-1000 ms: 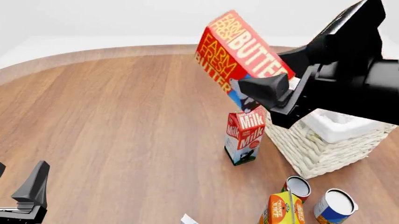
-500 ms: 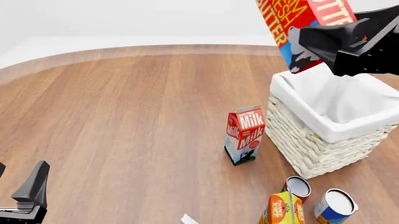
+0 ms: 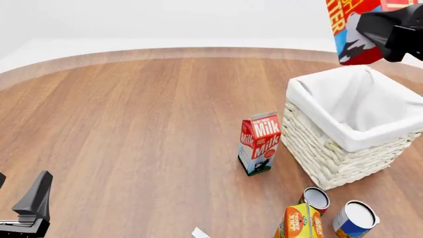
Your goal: Pick up the cream cheese box and the butter, and put them in the basket.
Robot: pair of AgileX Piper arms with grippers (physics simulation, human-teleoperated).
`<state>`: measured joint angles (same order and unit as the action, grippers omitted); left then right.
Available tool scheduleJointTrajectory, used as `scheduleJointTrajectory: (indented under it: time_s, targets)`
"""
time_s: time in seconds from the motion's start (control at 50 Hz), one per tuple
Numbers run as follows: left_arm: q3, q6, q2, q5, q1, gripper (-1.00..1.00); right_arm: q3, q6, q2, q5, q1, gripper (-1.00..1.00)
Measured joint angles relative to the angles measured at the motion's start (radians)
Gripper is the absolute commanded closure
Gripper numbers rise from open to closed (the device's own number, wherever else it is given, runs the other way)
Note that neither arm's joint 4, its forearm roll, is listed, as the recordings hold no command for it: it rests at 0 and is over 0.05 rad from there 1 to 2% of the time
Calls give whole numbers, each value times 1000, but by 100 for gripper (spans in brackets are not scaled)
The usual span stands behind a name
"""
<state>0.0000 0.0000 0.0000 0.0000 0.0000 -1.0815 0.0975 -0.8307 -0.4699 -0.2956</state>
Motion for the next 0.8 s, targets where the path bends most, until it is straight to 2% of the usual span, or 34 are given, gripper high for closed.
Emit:
scheduleJointTrajectory:
  time_s: [0.46,0.8]
  targets:
    - [0,0,0,0,0,-100,76,144,-55,86,88,100]
    - [0,0,0,0,0,-100,94,206,-55,102,144,100]
